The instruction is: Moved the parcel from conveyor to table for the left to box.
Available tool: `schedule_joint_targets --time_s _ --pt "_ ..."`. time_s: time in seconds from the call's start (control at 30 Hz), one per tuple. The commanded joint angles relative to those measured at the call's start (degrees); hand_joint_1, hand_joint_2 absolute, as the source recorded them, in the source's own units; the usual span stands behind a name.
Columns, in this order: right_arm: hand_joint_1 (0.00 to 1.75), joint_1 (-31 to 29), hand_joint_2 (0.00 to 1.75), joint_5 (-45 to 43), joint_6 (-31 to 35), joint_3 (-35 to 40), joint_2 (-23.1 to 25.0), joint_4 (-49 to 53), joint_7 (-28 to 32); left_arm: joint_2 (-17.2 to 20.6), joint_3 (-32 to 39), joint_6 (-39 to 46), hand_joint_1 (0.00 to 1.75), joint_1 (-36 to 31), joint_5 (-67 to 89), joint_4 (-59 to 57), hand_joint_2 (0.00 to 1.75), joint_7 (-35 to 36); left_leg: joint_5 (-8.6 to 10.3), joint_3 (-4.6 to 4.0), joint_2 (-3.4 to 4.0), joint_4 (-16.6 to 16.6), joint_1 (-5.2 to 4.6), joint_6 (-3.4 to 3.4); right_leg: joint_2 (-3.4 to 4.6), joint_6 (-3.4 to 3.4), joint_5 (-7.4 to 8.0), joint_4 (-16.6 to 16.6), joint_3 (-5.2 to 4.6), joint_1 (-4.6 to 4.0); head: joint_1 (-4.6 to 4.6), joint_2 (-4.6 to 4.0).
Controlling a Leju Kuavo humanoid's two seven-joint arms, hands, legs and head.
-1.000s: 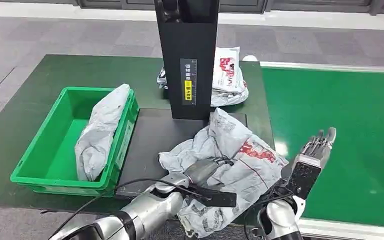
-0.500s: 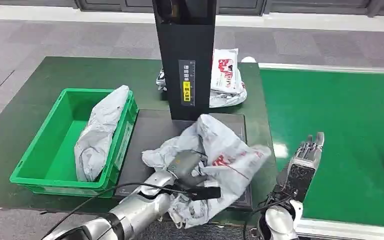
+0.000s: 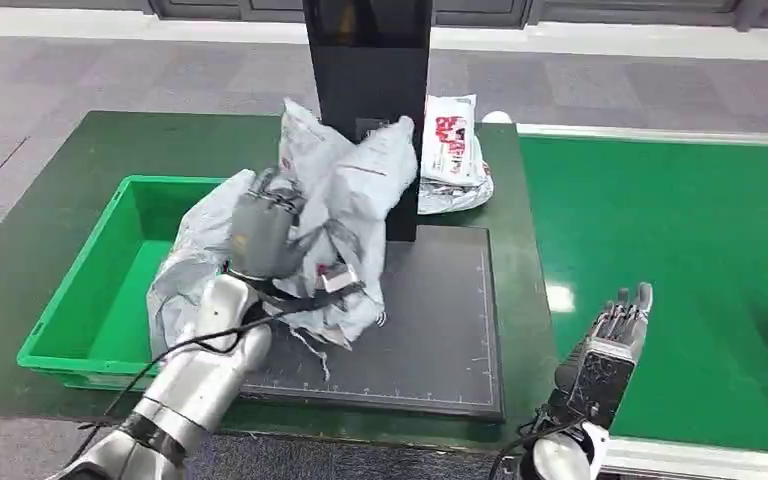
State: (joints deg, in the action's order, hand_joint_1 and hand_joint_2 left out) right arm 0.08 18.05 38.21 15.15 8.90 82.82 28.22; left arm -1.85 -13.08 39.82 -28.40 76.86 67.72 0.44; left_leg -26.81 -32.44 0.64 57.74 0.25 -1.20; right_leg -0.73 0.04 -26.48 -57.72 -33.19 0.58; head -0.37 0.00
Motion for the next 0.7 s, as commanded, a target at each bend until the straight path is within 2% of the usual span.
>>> schedule_joint_targets --time_s 0.03,0.17,0.2,0.27,0.37,0.43,0.6,0.7 --pt "0.00 -2.5 0.00 -1.9 -0.1 -1.9 -0.9 -2.9 0.4 11.2 23.6 0.2 1.75 0.0 2.1 6.1 1.75 0.2 0.08 0.08 0.44 -0.1 0.08 -0.08 0.54 -0.08 0.18 0.1 -0.12 -0.08 -0.02 0.00" --pt "0.00 -2.2 0.00 -2.7 -0.2 -1.7 -1.5 -3.0 0.5 12.9 32.9 0.2 1.75 2.2 4.4 9.4 1.75 -1.4 0.06 0.03 0.46 -0.1 0.18 -0.13 0.53 -0.11 0.14 0.0 -0.16 -0.17 0.00 0.00" --pt "0.00 -2.3 0.00 -2.8 -0.1 -1.5 -1.5 -3.2 0.6 12.7 35.6 0.2 1.75 3.2 5.9 11.1 1.75 -1.6 0.06 0.00 0.34 -0.1 0.15 -0.13 0.38 -0.10 0.09 0.0 -0.15 -0.15 -0.02 0.00" --pt "0.00 -2.4 0.00 -2.8 -0.2 -1.1 -1.5 -3.6 0.7 12.4 40.1 0.2 1.75 5.7 7.2 13.9 1.75 -2.1 0.08 0.06 0.49 -0.2 0.19 -0.12 0.58 -0.11 0.16 0.1 -0.14 -0.18 0.00 0.00" --pt "0.00 -3.8 0.00 -3.1 -0.3 -0.8 -1.5 -4.3 0.6 12.9 42.4 0.2 1.75 8.7 9.9 15.8 1.75 -0.8 0.02 0.05 0.44 -0.1 0.17 -0.18 0.50 -0.14 0.08 0.1 -0.14 -0.17 -0.02 0.00" --pt "0.00 -4.5 0.00 -3.3 -0.3 -0.8 -1.3 -4.4 0.3 12.7 42.5 0.2 1.75 8.5 10.7 14.2 1.75 -0.6 0.03 0.00 0.35 -0.1 0.16 -0.18 0.42 -0.15 0.06 0.0 -0.17 -0.15 0.00 0.00" --pt "0.00 -4.8 0.00 -3.4 -0.5 -1.6 -1.7 -3.5 -1.0 12.7 37.1 0.2 1.75 5.6 13.0 8.6 1.75 3.7 0.08 -0.14 -0.09 -0.1 0.15 -0.22 -0.05 -0.16 -0.02 0.0 -0.22 -0.14 -0.02 0.00" --pt "0.00 -5.2 0.00 -3.2 -1.0 -2.3 -1.5 -3.4 -1.3 16.4 30.6 0.2 1.75 4.4 13.1 1.3 1.75 9.5 0.12 -0.12 -0.15 -0.1 0.14 -0.20 -0.07 -0.16 0.02 0.0 -0.16 -0.13 0.00 0.00"
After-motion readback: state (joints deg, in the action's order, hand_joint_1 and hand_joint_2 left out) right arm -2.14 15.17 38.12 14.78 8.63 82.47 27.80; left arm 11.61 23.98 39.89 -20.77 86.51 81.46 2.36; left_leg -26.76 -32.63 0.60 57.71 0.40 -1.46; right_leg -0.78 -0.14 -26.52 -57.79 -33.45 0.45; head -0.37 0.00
